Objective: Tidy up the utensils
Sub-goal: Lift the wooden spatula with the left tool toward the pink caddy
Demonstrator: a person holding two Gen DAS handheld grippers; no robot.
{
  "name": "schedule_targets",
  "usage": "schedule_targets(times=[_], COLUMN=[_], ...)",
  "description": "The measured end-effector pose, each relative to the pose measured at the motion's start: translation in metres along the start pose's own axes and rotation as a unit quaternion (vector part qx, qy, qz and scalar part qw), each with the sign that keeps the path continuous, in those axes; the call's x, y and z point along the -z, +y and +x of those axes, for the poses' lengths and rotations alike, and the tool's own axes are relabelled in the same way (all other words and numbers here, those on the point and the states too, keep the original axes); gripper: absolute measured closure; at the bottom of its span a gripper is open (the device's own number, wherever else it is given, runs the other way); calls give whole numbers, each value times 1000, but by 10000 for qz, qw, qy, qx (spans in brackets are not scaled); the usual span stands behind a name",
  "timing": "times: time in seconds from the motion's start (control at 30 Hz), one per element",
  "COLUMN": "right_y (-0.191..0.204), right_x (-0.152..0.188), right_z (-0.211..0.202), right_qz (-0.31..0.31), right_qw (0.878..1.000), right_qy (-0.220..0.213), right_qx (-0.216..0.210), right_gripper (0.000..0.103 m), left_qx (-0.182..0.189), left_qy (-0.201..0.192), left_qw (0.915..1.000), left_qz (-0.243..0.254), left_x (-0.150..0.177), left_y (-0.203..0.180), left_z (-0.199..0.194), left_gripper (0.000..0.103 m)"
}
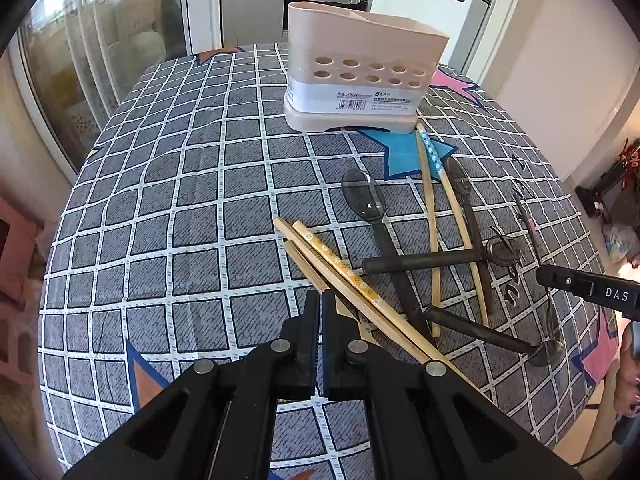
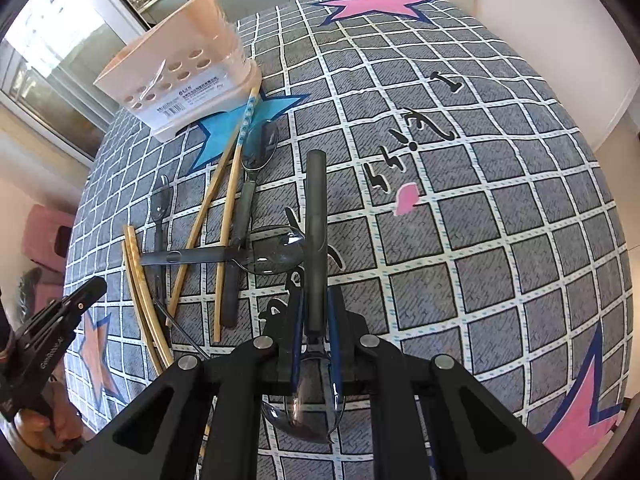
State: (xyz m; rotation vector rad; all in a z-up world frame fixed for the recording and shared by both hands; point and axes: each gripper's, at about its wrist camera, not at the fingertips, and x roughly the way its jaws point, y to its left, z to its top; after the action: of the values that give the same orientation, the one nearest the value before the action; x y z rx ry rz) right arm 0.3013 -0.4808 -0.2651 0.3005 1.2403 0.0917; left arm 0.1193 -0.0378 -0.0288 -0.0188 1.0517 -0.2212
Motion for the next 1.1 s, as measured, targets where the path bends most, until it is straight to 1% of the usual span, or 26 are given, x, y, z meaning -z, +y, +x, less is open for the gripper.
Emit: schedule_targets(times=[0.1,0.13,0.17,0.2,0.23,0.33,0.37,0.4,0.43,0.47,0.5,0.53,0.57,0.67,0.7,0.8,0.87,0.93,0.97,1.03,1.1], right_y=[-1,0,0,2,3,8,10,12,13,14,15,16,16,14,14,12,11,8,7,5,3], right_x=[1,1,1,1,2,2,3,3,3,4,4,4,4,4,4,4,4,4,4,5,5], right_z=[0,1,2,2,2,2,2,3,3,3,3,2,2,-1,-1,-4,-5,-6,-7,-9,-12], right_qz=[38,44,47,47,41,26,19,8,-9,-18,-31,-31,-29,-60,-79,-87,-69,-44,-32,-11,19], right_qw=[10000,10000,10000,10000,9999,9999,9998,9998,9998,9998,9998,9998,9998,9998,9998,9998,9997,9997,9996,9996,9995], right_qy=[-2,0,6,11,8,-8,-18,-22,-32,-40,-48,-53,-54,-96,-117,-153,-176,-193,-203,-226,-249], right_qx=[-43,-53,-63,-84,-106,-162,-179,-187,-192,-192,-185,-184,-188,-147,-121,-112,-134,-157,-171,-186,-196], right_gripper=[90,90,90,90,90,90,90,90,90,90,90,90,90,90,90,90,90,90,90,90,90], left_qx=[19,94,186,331,444,930,973,928,777,418,215,108,45,-463,-504,-266,-83,80,80,-37,-168], left_qy=[-111,-194,-268,-369,-430,-649,-705,-738,-743,-653,-589,-540,-507,-376,-327,-56,0,45,88,120,168], left_qw=[9999,9997,9993,9985,9977,9927,9920,9923,9938,9968,9980,9984,9986,9972,9971,9987,9991,9996,9998,9995,9974], left_qz=[-75,-128,-177,-232,-268,-405,-398,-365,-295,-171,-112,-94,-152,-460,-459,-426,-423,-260,-128,300,681], left_x=[1,2,2,3,3,3,3,3,2,0,-1,-3,-4,-8,-11,-21,-33,-50,-60,-81,-98], left_y=[4,7,9,12,15,23,23,23,21,17,14,13,13,13,12,9,2,-13,-22,-45,-65], left_z=[-2,-5,-7,-10,-12,1,6,11,17,29,37,45,53,77,88,118,136,156,165,189,215], left_gripper=[72,72,68,54,0,0,0,0,0,0,0,0,0,0,0,0,0,0,0,0,0])
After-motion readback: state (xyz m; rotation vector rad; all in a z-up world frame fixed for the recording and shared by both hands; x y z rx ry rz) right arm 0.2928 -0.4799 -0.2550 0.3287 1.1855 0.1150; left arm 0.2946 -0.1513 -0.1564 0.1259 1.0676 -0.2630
